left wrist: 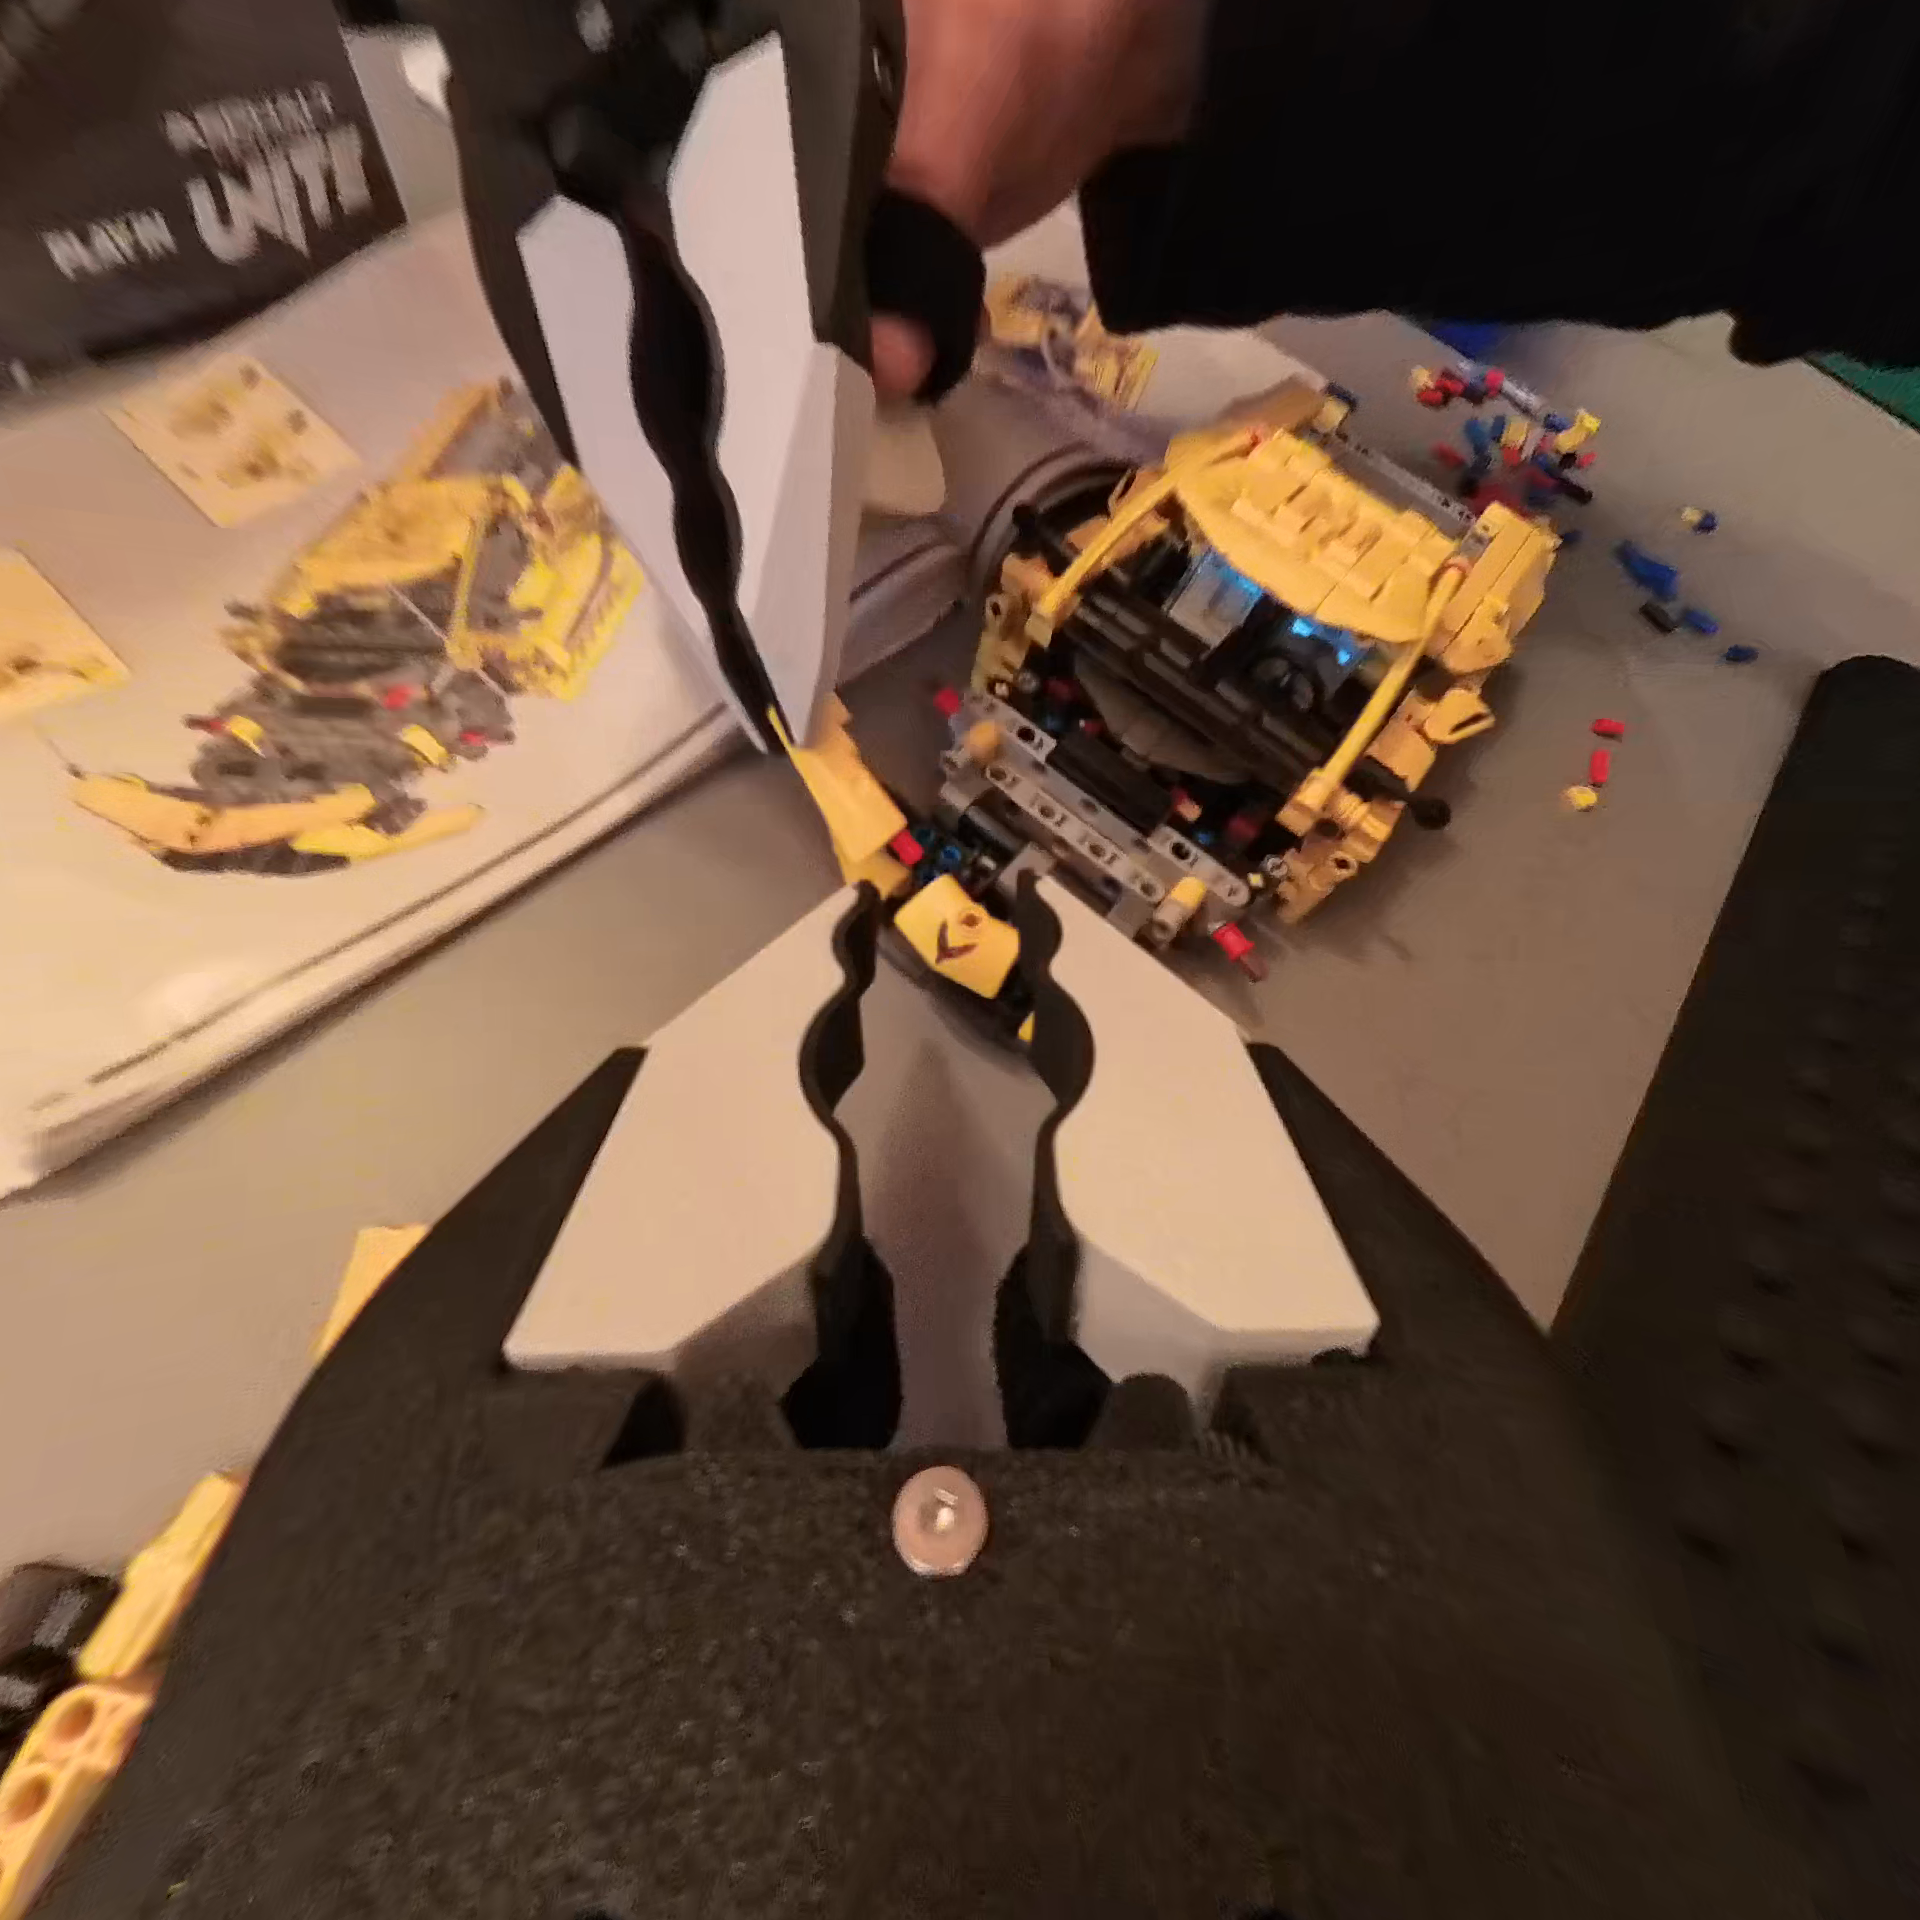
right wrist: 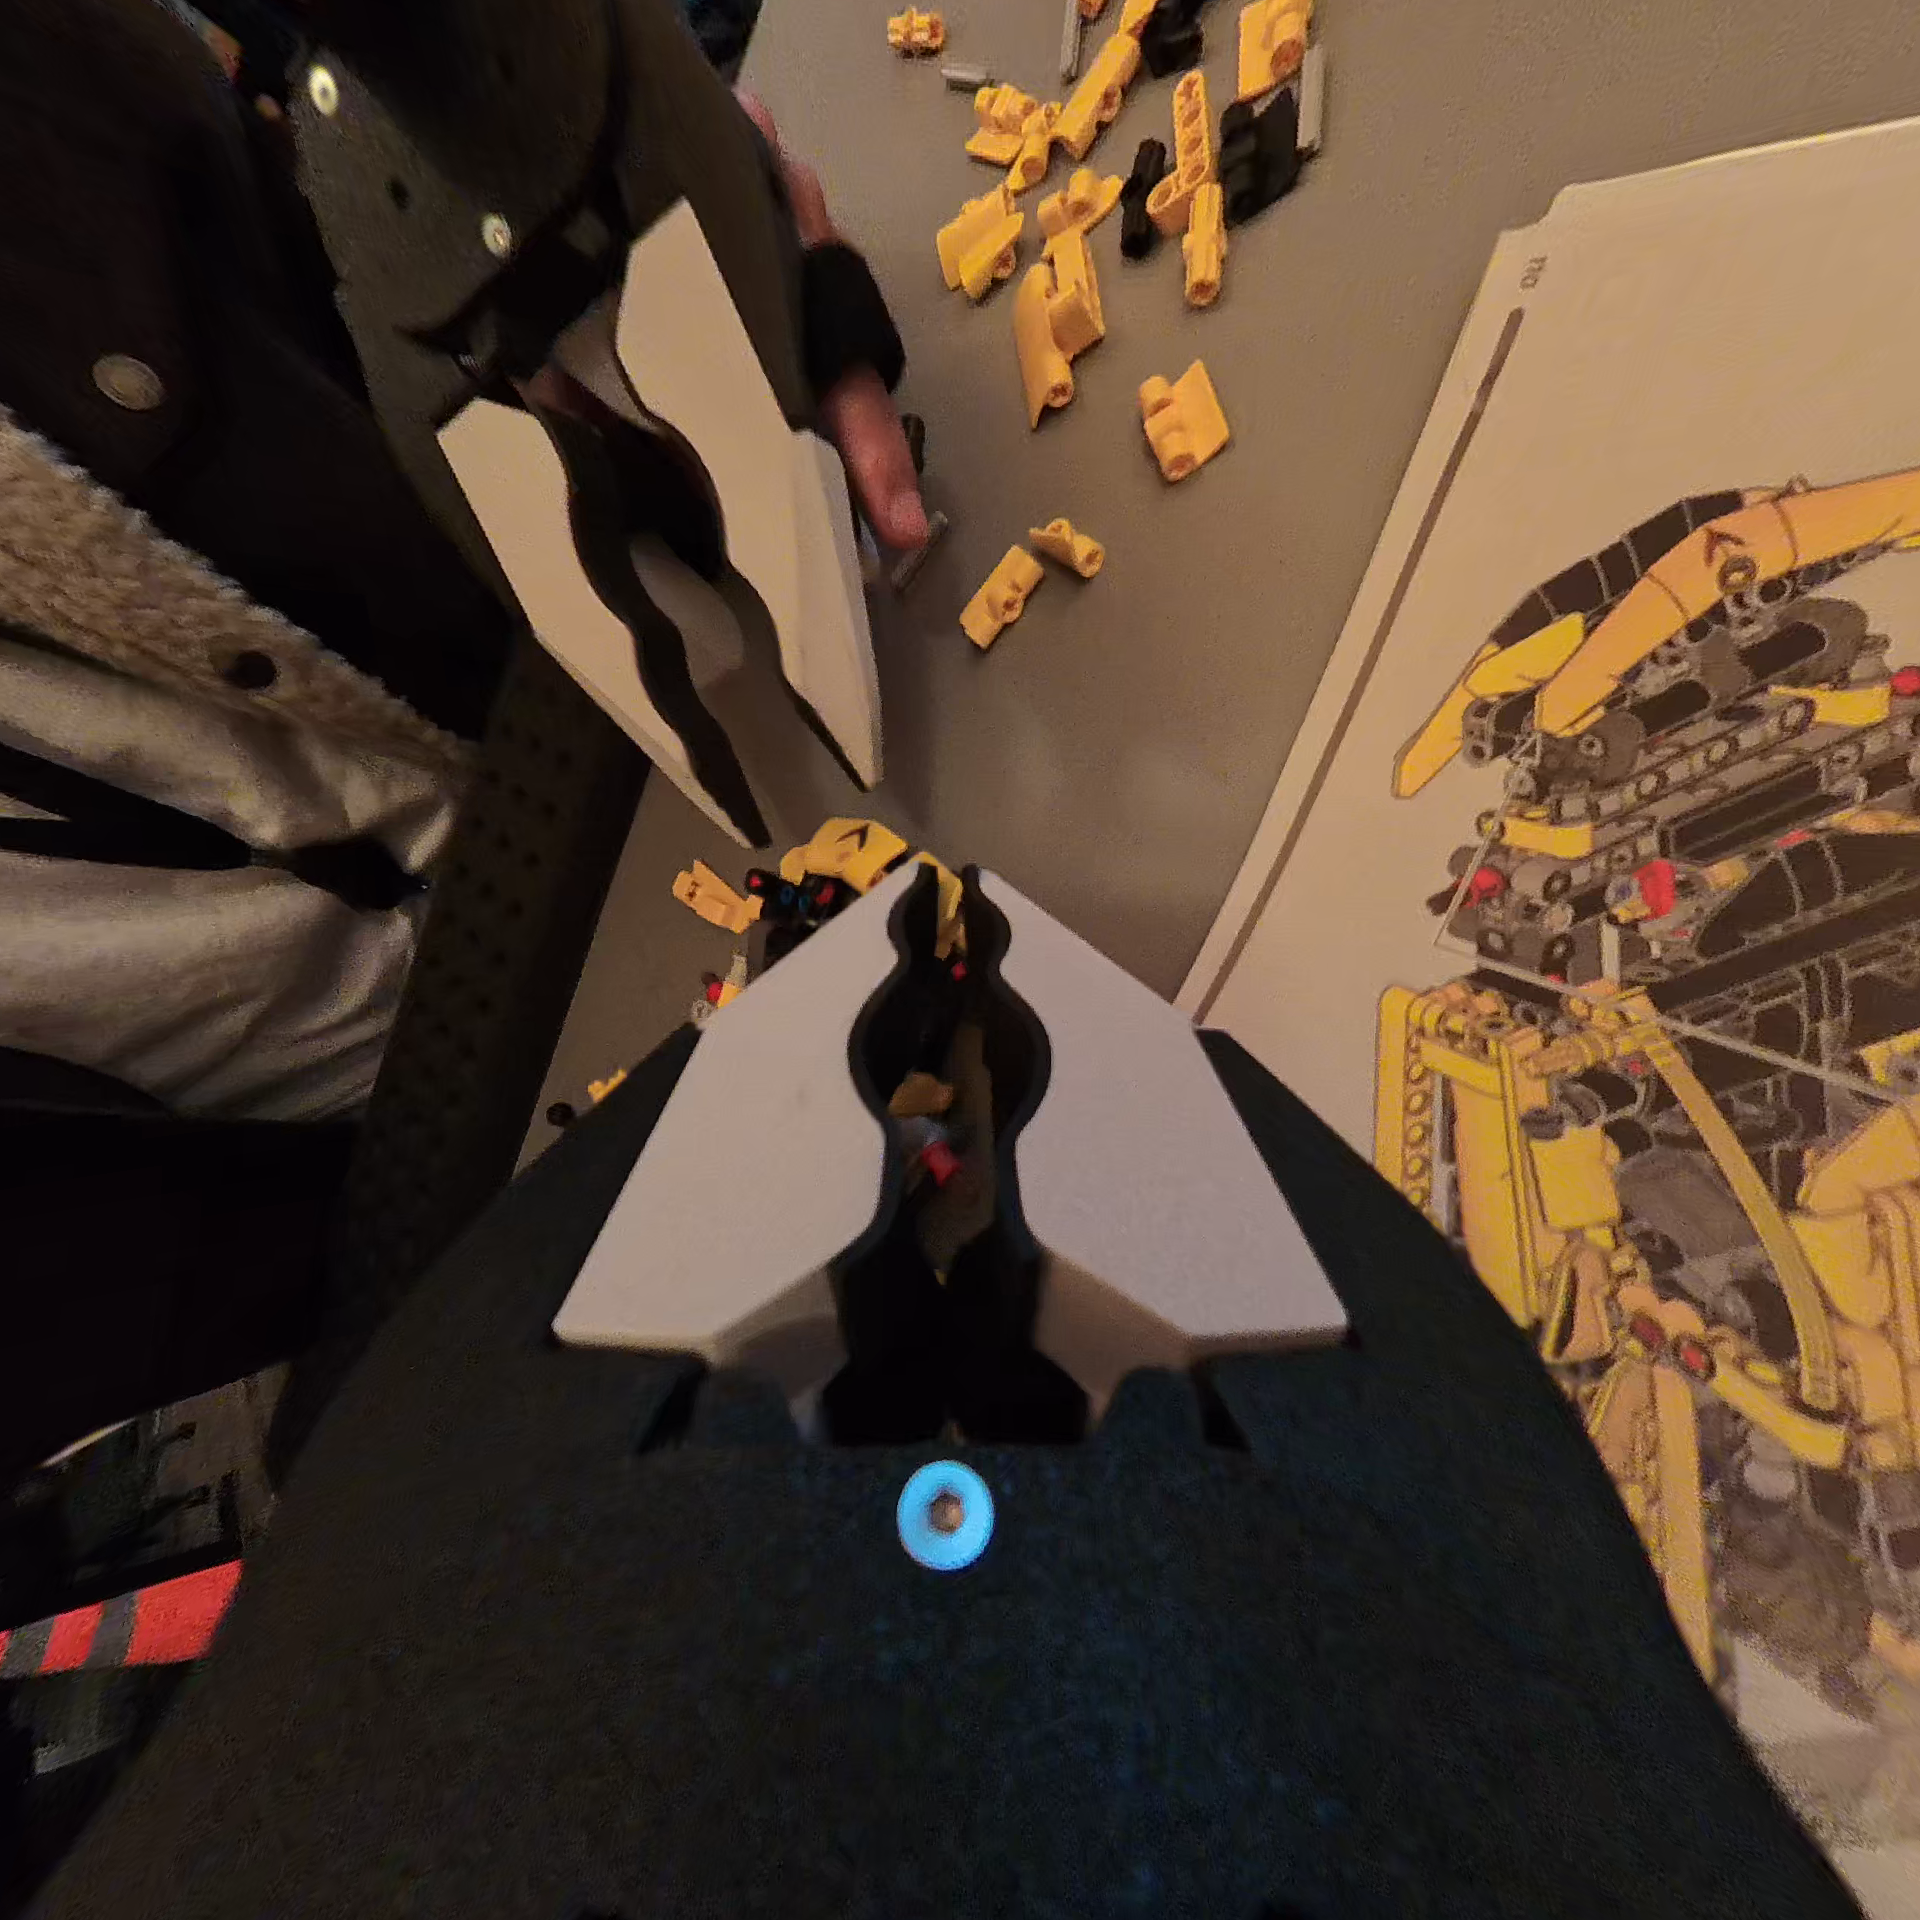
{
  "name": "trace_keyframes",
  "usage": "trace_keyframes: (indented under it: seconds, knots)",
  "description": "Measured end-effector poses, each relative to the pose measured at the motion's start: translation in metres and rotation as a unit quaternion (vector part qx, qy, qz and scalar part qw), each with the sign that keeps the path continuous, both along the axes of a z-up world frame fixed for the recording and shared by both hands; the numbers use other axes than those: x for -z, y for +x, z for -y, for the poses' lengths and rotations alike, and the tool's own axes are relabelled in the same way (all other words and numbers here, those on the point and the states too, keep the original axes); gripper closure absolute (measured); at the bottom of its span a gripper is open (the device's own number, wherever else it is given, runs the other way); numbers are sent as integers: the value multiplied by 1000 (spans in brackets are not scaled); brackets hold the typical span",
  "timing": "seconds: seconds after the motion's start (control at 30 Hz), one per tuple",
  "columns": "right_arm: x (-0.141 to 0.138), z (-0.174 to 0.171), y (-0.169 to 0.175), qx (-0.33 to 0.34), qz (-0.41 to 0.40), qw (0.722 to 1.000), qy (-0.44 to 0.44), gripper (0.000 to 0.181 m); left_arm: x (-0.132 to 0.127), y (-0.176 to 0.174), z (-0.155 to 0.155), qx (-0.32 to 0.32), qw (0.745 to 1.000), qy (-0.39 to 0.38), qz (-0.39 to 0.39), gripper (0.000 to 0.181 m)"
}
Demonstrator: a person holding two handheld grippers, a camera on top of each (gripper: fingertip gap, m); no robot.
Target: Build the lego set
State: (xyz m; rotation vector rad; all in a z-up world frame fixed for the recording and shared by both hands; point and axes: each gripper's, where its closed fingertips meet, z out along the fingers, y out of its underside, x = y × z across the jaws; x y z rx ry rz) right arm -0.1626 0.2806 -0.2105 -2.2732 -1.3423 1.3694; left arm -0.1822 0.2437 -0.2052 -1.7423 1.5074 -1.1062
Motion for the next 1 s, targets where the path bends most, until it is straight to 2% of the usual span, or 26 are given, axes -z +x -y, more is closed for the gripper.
trace_keyframes:
  seconds: [0.3,0.63,0.83,1.0]
  knots:
    - [2,7,-6,-11,-64,996,-66,178,18,11,2,5,999,-36,-39,153]
    - [9,7,-2,2,-45,997,-65,178,22,11,-1,-6,998,-42,-47,153]
    - [8,6,-5,17,-43,996,-72,178,8,-1,9,-10,997,-66,-25,153]
    - [9,11,-6,13,-36,996,-84,178,25,-3,14,-5,998,-31,-59,149]
